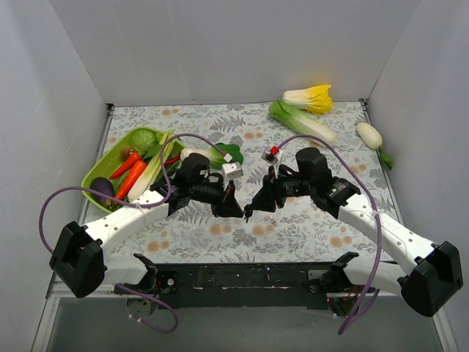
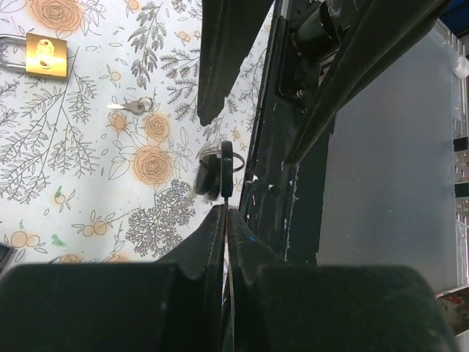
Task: Unlock with the key
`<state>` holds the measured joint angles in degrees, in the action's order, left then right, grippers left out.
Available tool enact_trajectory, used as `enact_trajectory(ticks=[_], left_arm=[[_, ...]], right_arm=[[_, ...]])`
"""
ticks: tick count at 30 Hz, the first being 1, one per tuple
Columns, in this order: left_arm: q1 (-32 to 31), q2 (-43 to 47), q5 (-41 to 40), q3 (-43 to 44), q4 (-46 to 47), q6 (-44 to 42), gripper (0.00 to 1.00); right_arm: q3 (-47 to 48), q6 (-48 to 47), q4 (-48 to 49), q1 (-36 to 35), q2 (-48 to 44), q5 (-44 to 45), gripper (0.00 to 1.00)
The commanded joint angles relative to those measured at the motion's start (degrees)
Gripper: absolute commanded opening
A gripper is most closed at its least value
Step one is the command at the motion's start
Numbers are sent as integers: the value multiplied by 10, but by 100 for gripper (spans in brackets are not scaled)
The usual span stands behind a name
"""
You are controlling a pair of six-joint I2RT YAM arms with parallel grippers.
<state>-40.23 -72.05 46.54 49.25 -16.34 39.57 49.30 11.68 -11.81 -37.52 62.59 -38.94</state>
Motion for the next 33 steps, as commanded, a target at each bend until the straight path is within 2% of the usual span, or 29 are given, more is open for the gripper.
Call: enact_trajectory(ticks=[1, 7, 11, 18, 24, 33], left_arm=[[-4, 0, 26, 22, 1, -9, 0], [-9, -6, 40, 24, 0, -8, 0], [-9, -6, 47, 24, 0, -8, 0], [-10, -12, 63, 24, 1, -5, 0], [-10, -10, 54, 24, 3, -7, 0], [-10, -8, 41, 23, 6, -8, 0]], right_arm=[[-13, -16, 23, -4, 3, -42, 49], [-19, -19, 26, -5, 17, -57, 49], [-24, -15, 33, -7, 24, -57, 40], [-26, -10, 43, -9, 25, -64, 36], [-32, -5, 50, -11, 31, -76, 27], [-47, -7, 52, -12, 35, -98, 18]])
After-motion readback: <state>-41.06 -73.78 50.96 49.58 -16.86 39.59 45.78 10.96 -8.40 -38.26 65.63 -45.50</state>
